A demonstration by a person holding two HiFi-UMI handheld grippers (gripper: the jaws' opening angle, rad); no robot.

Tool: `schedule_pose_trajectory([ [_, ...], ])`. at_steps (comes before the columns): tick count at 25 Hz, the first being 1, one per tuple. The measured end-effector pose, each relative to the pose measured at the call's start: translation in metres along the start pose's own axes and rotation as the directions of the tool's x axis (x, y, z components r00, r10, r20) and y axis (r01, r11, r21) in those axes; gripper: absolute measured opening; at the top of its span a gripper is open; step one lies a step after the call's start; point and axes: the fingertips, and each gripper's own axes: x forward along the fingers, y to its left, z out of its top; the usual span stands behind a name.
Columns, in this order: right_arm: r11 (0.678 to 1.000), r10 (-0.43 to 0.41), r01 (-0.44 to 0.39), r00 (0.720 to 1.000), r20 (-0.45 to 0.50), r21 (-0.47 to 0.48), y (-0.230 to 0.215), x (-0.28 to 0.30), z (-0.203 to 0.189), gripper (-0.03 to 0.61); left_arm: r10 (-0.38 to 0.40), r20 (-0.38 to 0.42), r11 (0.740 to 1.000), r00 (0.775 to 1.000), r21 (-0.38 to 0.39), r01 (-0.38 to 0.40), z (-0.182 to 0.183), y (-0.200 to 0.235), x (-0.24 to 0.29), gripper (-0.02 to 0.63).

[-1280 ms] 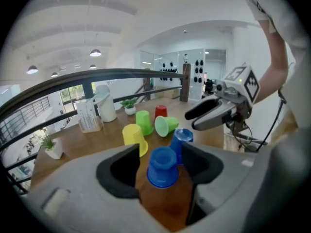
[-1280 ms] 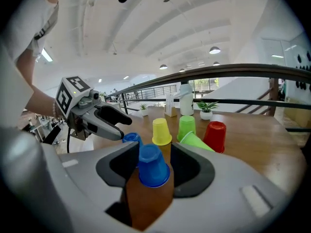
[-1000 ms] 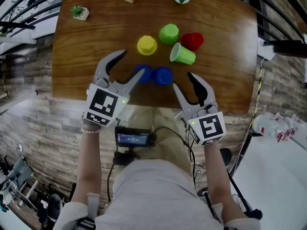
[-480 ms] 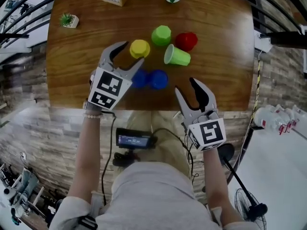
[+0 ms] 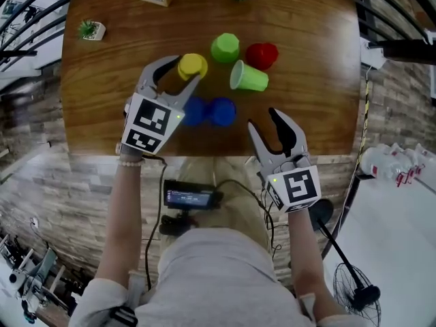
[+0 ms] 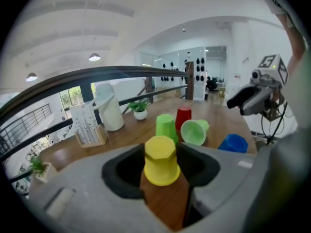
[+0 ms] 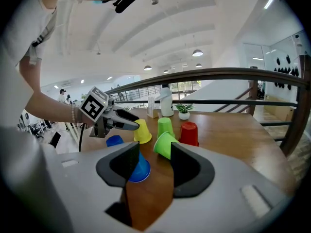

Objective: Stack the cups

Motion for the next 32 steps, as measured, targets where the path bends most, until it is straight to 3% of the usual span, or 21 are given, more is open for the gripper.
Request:
schedule_pose_trajectory([
  [6, 0.999, 0.026, -0.026, 1.000, 0.001, -0.020, 0.003, 0.005, 0.006, 0.189, 0.063, 0.005, 0.998, 0.998, -0.020, -0.063, -0.003, 0.007, -0.031, 0.196],
  [18, 0.994, 0.092, -0.093, 0.996, -0.010, -0.052, 0.023, 0.017, 0.010, 0.189, 0.168, -0.074, 0.978, 0.983, -0.109, -0.176, -0.058, 0.002, -0.086, 0.195],
  [32, 0.990, 0.116, -0.116, 0.993, -0.012, -0.076, 0.027, 0.024, 0.013, 0.188, 0.150, -0.093, 0.979, 0.984, -0.127, -0.161, -0.076, -0.026, -0.101, 0.196],
])
